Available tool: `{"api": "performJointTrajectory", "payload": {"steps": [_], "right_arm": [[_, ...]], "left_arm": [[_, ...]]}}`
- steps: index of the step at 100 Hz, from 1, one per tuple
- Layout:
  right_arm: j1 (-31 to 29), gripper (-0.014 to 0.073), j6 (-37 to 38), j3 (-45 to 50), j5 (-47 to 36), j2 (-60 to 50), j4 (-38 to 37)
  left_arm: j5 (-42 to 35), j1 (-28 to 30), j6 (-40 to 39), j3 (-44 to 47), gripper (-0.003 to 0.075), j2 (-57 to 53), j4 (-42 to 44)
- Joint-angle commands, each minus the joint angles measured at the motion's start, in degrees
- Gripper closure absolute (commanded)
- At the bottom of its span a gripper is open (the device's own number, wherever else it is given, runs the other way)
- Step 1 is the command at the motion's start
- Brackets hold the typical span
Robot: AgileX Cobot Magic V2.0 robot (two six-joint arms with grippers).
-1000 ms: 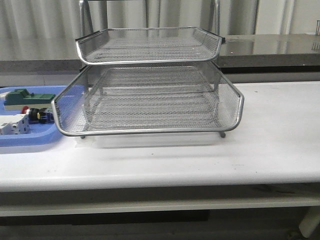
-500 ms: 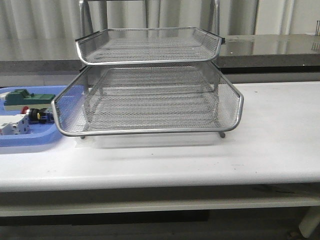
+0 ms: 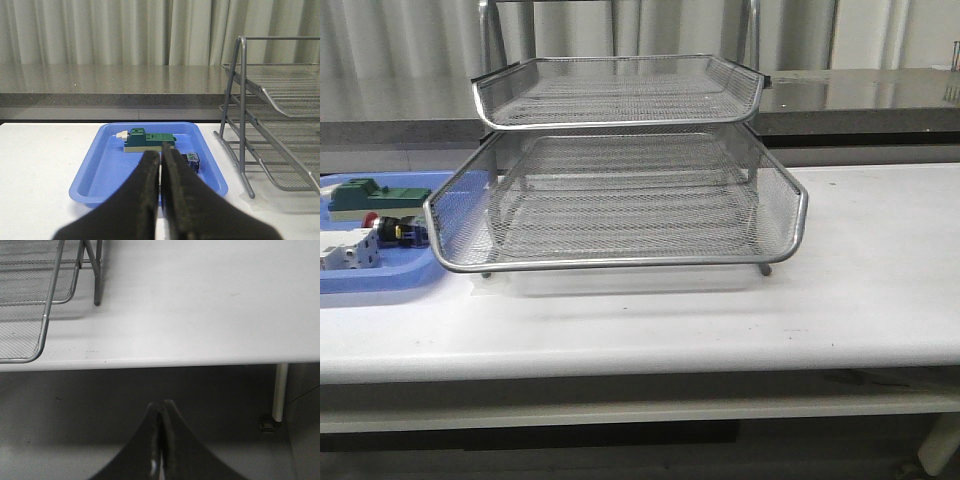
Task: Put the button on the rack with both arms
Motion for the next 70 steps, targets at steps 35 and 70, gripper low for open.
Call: {"api": "performJointTrajectory", "payload": {"steps": [35, 70], "right_arm": [[-0.2, 0.0662, 0.0, -1.6, -3.5, -0.1, -1.5], [-0.2, 0.0662, 0.0, -1.6, -3.5, -0.1, -1.5]], "left_arm": [[-5.0, 0.2, -0.4, 2.7, 0.0716, -2.0, -0.4], [-9.3, 0.2, -0.4, 2.6, 0.0716, -2.0, -0.4]]}}
